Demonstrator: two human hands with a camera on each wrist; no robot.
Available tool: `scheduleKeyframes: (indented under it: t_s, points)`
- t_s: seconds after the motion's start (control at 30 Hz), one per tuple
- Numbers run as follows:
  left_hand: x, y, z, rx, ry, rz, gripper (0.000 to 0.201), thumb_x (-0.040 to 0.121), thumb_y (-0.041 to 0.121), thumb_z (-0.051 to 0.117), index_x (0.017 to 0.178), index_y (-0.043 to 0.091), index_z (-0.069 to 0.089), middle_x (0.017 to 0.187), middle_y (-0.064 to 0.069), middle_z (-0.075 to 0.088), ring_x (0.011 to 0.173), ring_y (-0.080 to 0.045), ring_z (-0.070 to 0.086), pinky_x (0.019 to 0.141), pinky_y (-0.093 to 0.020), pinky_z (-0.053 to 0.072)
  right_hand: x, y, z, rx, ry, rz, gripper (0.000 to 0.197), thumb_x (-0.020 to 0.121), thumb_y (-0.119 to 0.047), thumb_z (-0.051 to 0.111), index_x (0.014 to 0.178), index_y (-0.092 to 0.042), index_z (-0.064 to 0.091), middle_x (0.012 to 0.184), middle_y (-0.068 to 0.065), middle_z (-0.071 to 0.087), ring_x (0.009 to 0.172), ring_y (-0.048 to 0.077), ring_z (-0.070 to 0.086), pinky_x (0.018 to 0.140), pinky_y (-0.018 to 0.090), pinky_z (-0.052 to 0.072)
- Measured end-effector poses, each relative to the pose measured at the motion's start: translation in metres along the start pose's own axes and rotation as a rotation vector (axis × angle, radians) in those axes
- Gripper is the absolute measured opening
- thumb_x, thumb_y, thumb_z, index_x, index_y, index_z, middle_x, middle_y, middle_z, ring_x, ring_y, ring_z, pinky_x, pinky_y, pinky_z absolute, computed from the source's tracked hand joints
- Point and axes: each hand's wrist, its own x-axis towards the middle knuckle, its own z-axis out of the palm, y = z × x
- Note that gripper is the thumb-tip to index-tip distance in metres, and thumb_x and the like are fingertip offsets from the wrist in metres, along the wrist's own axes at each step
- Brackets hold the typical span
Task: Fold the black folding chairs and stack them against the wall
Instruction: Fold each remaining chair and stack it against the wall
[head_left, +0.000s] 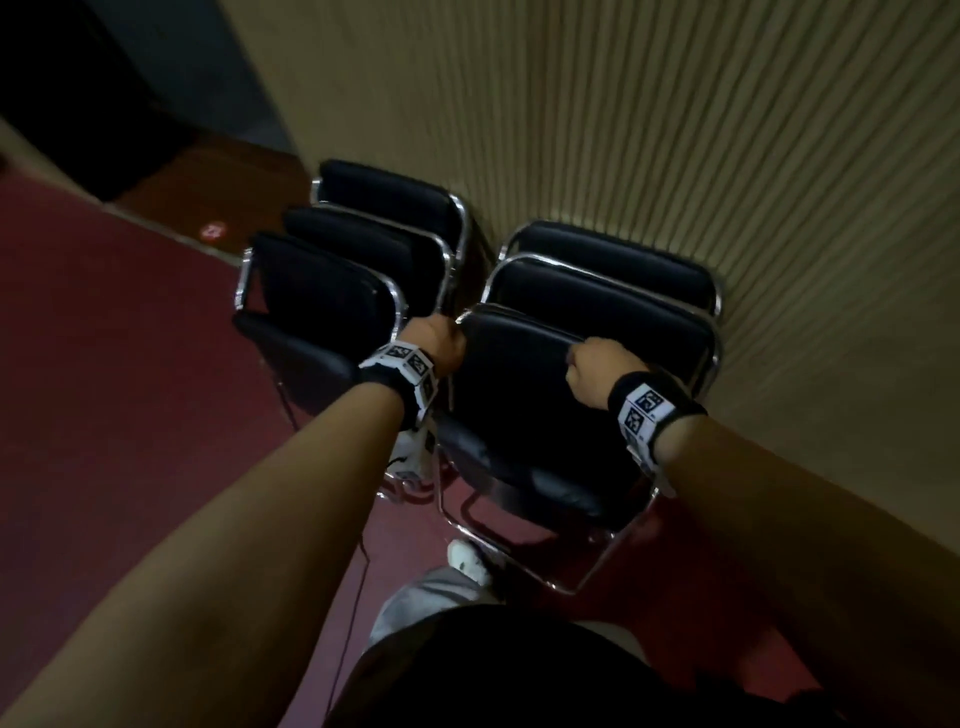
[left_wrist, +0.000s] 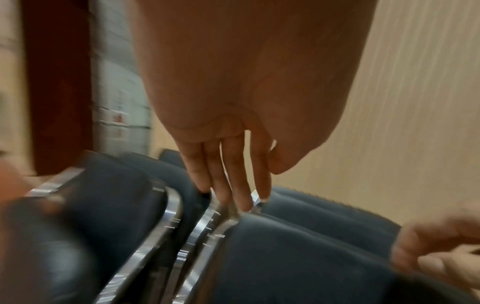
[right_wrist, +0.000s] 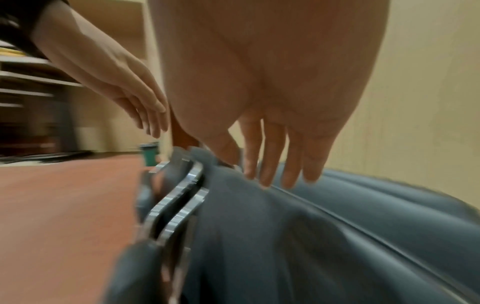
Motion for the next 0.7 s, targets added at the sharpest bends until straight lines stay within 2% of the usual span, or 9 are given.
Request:
scheduleKeyframes:
  t_s: [0.1,0.17,0.23,0.27,0.33,0.37,0.53,0.57,0.7]
  points:
    - [-0.046,-0.039,-0.011,-0.129,0.06,-0.101,0.034,0.097,0.031,0.047,0.105,0.008,0.071,0.106,-0.016,0.071,0.095,-0.032,0.066,0.078,-0.033,0.05,-0.012,-0.053,-0.016,-0.065,-0.047,-0.157,0.03,0.095,-0.028,0.047,0.114,-0.02,0.069,0.116,0.008,0.069,0.102,0.03,0.065,0.09,0.036,0.054]
    - [-0.07,-0.057,-0.015,-0.182,0.087,-0.156,0.034,0.097,0.032,0.046,0.103,0.009,0.072,0.103,-0.013,0.071,0.094,-0.032,0.067,0.077,-0.031,0.049,-0.017,-0.08,-0.019,-0.089,-0.109,-0.214,0.028,0.094,-0.03,0.047,0.11,-0.026,0.069,0.116,0.005,0.07,0.102,0.028,0.065,0.091,0.037,0.054]
    - [-0.127,-0.114,-0.024,-0.245,0.182,-0.304,0.037,0.099,0.035,0.044,0.097,0.009,0.07,0.103,-0.014,0.07,0.094,-0.033,0.066,0.076,-0.03,0.045,-0.021,-0.153,-0.029,-0.215,-0.123,-0.414,0.028,0.092,-0.031,0.046,0.108,-0.028,0.069,0.116,0.004,0.069,0.104,0.028,0.065,0.093,0.039,0.054]
    - [-0.128,-0.114,-0.028,-0.24,0.186,-0.31,0.038,0.099,0.035,0.042,0.097,0.009,0.069,0.105,-0.016,0.07,0.095,-0.034,0.066,0.076,-0.03,0.045,-0.021,-0.157,-0.03,-0.214,-0.144,-0.404,0.028,0.091,-0.031,0.046,0.107,-0.029,0.069,0.117,0.005,0.07,0.105,0.028,0.065,0.094,0.039,0.054]
    - [-0.195,-0.171,-0.025,-0.29,0.252,-0.469,0.04,0.101,0.035,0.04,0.105,0.007,0.069,0.109,-0.017,0.07,0.099,-0.036,0.065,0.081,-0.032,0.049,-0.04,-0.239,-0.029,-0.308,-0.152,-0.615,0.029,0.091,-0.029,0.047,0.107,-0.028,0.07,0.116,0.006,0.071,0.105,0.029,0.066,0.094,0.04,0.054]
    - [-0.196,-0.174,-0.027,-0.285,0.253,-0.484,0.042,0.101,0.035,0.04,0.111,0.007,0.069,0.111,-0.016,0.07,0.101,-0.036,0.065,0.086,-0.035,0.052,-0.042,-0.246,-0.033,-0.297,-0.167,-0.615,0.029,0.091,-0.027,0.047,0.107,-0.027,0.071,0.115,0.006,0.071,0.105,0.029,0.066,0.093,0.039,0.055]
    - [-0.363,-0.281,0.008,-0.388,0.324,-0.802,0.041,0.1,0.035,0.041,0.11,0.01,0.073,0.111,-0.016,0.071,0.101,-0.035,0.067,0.092,-0.042,0.055,-0.131,-0.419,0.001,-0.399,-0.186,-1.025,0.029,0.094,-0.022,0.048,0.11,-0.02,0.072,0.116,0.01,0.071,0.108,0.031,0.065,0.095,0.037,0.052]
    - [-0.367,-0.284,0.008,-0.39,0.337,-0.813,0.04,0.1,0.034,0.042,0.11,0.011,0.073,0.111,-0.016,0.071,0.101,-0.035,0.066,0.092,-0.042,0.055,-0.138,-0.426,0.001,-0.39,-0.197,-1.029,0.03,0.095,-0.021,0.048,0.112,-0.019,0.072,0.117,0.01,0.071,0.109,0.031,0.065,0.096,0.036,0.052]
    - [-0.503,-0.34,0.053,-0.431,0.381,-1.017,0.036,0.098,0.032,0.046,0.111,0.011,0.072,0.111,-0.016,0.07,0.1,-0.036,0.066,0.09,-0.04,0.055,-0.246,-0.531,0.055,-0.461,-0.232,-1.276,0.033,0.096,-0.02,0.045,0.114,-0.017,0.072,0.116,0.008,0.072,0.11,0.03,0.064,0.096,0.039,0.052]
